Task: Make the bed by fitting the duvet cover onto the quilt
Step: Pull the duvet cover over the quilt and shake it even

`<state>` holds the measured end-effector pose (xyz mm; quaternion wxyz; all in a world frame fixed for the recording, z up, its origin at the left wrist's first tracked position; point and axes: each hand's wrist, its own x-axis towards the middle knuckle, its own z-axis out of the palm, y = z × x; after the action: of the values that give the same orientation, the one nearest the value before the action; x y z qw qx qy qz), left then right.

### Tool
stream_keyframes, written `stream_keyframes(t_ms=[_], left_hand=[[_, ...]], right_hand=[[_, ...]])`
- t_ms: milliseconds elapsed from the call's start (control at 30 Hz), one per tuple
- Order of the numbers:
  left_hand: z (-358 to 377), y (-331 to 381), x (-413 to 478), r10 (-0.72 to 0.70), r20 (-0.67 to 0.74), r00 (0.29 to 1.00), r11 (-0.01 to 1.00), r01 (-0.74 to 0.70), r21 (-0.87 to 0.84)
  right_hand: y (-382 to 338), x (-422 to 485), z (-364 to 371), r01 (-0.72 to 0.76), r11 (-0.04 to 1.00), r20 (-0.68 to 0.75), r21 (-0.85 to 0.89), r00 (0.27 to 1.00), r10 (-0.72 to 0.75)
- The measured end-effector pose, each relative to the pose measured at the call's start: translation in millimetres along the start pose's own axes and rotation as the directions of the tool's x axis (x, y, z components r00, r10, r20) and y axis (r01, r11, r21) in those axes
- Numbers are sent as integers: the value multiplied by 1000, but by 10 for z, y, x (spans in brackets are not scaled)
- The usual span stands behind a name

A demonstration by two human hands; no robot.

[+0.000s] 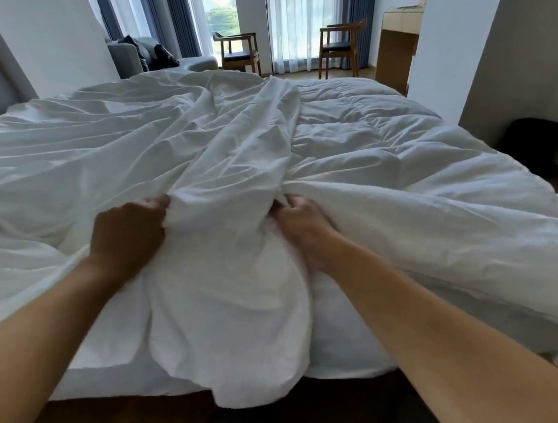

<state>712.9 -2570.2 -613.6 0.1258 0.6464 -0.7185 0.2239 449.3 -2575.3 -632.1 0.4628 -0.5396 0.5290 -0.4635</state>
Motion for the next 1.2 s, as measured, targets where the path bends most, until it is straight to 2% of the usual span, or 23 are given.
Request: stream_keyframes(t_ms=[100,167,267,333,400,433,467,500,533,567,600,633,733,867,1000,1067,1100,1133,1200], left_hand=[[-119,-462,218,58,-57,997,994,-52,96],[-70,-593,275,-61,-1,998,992,61,108],[252,-396,222,-189,243,951,975,152,165],[241,-244,282,-181,396,900,965,85,248],[-32,-126,488,-200,446,872,922,13,388],[-183,-43,600,-221,424,879,895,10,445],[-317,100,661,-197,383,902,901,14,433],[-434,329,679,-108,331,937,946,-5,325],[-531,637,670,35,276,960,988,-75,135],[-544,967,644,183,233,955,983,-174,-59],[-514,1271,610,279,234,931,958,-254,-133],[-442,1521,594,325,265,908,946,-313,-87],[-41,1866,631,180,353,918,941,-266,210],[269,1848,688,98,209,973,932,-164,324],[226,1780,722,101,235,967,898,-190,396],[83,1741,737,72,303,950,924,-178,337],[54,1689,720,109,324,940,956,-188,224],[0,1614,704,146,285,947,974,-189,127],[-198,1400,684,196,152,969,976,-208,70]], right_hand=[[28,160,-667,-30,981,-212,-190,977,-11],[140,225,-1056,-63,957,-305,-283,952,-27],[484,312,-1156,-99,870,-257,-484,966,-33],[666,408,-1089,-92,798,-197,-596,980,-34],[726,532,-1083,-96,789,-170,-607,985,-11],[742,584,-1098,-99,798,-165,-594,986,-1],[758,626,-1114,-98,808,-162,-582,987,4],[778,650,-1124,-92,814,-158,-574,987,0],[790,660,-1127,-82,815,-154,-574,988,-9],[796,662,-1131,-70,818,-147,-571,989,-18],[805,664,-1141,-62,828,-140,-557,990,-20],[800,661,-1160,-58,847,-135,-529,991,-16],[759,636,-1227,-20,871,-96,-491,995,-31],[733,564,-1216,13,873,-81,-487,995,-60],[681,480,-1213,36,889,-21,-456,998,-51],[628,429,-1226,76,887,-18,-456,995,-95],[579,417,-1242,103,885,-31,-454,991,-131],[504,418,-1260,129,881,-42,-456,985,-166],[302,455,-1299,185,861,-35,-474,973,-228]])
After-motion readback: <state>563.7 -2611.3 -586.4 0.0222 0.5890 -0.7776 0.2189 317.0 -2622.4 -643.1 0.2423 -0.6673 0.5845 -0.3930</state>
